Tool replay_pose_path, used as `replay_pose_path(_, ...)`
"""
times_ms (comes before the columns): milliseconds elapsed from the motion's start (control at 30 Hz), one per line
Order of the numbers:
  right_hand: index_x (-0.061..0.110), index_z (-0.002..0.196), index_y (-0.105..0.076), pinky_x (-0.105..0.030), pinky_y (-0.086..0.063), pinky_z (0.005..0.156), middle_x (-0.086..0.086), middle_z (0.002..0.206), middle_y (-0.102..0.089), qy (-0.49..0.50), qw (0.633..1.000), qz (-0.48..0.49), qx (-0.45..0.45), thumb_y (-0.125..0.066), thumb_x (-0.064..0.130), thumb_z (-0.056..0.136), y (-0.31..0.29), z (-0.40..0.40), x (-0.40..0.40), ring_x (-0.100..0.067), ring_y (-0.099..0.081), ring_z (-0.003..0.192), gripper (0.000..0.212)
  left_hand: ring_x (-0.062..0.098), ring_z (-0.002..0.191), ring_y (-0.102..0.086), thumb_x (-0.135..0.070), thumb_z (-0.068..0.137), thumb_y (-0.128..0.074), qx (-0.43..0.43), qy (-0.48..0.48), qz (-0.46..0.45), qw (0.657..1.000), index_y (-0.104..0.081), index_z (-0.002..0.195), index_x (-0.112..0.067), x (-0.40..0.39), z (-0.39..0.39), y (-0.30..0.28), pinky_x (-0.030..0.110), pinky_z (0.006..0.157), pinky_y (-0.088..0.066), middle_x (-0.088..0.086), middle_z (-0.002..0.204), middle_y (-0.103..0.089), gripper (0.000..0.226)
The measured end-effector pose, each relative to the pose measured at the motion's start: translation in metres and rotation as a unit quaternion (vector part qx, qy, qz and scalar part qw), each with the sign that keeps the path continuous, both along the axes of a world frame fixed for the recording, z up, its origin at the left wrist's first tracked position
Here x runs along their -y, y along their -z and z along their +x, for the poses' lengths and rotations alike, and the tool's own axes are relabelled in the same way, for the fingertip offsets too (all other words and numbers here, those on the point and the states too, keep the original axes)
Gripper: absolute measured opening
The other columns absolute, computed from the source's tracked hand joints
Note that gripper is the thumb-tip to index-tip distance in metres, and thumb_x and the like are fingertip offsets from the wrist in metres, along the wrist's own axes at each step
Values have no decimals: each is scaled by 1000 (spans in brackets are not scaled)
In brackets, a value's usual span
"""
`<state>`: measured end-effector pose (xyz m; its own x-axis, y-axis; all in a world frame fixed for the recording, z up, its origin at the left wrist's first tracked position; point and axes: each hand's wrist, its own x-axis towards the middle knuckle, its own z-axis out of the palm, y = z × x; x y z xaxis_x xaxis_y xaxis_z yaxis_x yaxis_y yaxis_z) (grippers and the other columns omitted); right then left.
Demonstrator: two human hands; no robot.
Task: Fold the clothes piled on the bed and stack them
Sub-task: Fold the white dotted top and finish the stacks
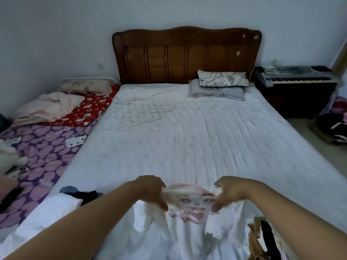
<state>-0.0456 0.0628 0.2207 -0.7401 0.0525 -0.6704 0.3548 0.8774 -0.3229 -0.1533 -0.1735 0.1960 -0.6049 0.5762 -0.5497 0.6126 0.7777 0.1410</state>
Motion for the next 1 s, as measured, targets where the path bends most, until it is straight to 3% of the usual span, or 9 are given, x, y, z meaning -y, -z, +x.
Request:
replay_pose_path(100,19,119,-58,-24,-48,79,-2,115,-61,-27,996,82,30,-67,30,81,50,-13,6,-18,-60,101,41,24,100,-63,-36,78,-67,9,-14,-48,999,-68,104,-17,-6,-7,39,28,78,-47,7,104,-69,32)
replay_pose_path(200,16,108,-62,-23,-43,77,-6,119,-61,15,998,56,4,-56,26,89,85,-25,0,-21,-59,106,23,22,84,-63,-26,82,-63,113,-75,-1,991,-67,93,-13,-9,-25,66,27,67,-48,4,84,-64,18)
replay_pose_path(267,17,91,-60,-21,-41,70,-2,101,-64,105,993,-1,-44,-56,23,89,95,-34,-8,-16,-60,93,7,14,62,-52,-20,81,-61,190,-154,75,967,-58,75,-18,-10,-38,72,20,51,-39,-2,69,-53,7)
replay_pose_path(333,19,73,-54,-20,-39,60,1,81,-61,214,968,-65,-113,-58,15,87,96,-48,-15,-12,-58,74,15,13,59,-49,-18,78,-60,208,-206,142,946,-54,70,-21,-18,-53,70,23,52,-37,0,69,-52,10)
replay_pose_path(467,14,84,-61,-23,-36,65,-12,94,-67,325,899,-30,-291,-56,3,82,65,-91,-26,-28,-63,94,13,29,98,-60,-18,88,-49,-46,-164,154,973,-56,99,-20,-52,-84,42,30,77,-45,11,105,-64,13)
replay_pose_path(633,2,94,-63,-23,-28,57,-9,82,-62,323,794,-7,-515,-59,-5,79,-16,-128,-37,-26,-56,79,18,37,90,-58,-14,93,-42,-301,-148,309,890,-53,112,-13,-77,-118,-34,35,66,-35,16,101,-60,22)
replay_pose_path(800,1,96,-63,-22,-29,60,-14,93,-63,226,730,52,-643,-58,-13,73,-69,-132,-42,-25,-55,83,27,34,78,-53,-7,93,-43,-363,-135,445,807,-57,103,-7,-78,-128,-91,32,58,-29,16,91,-59,17)
replay_pose_path(900,1,93,-63,-26,-31,60,-17,92,-63,191,722,70,-661,-56,-13,74,-70,-122,-39,-29,-57,82,25,32,77,-52,-6,91,-45,-394,-124,432,802,-57,102,-8,-71,-119,-92,32,56,-29,12,88,-58,17)
replay_pose_path(1000,2,89,-64,-34,-42,61,-16,85,-64,181,750,83,-631,-58,-9,74,-43,-99,-32,-34,-59,79,19,34,73,-55,-10,90,-44,-388,-110,409,819,-60,96,-8,-57,-103,-67,32,55,-32,12,86,-59,18)
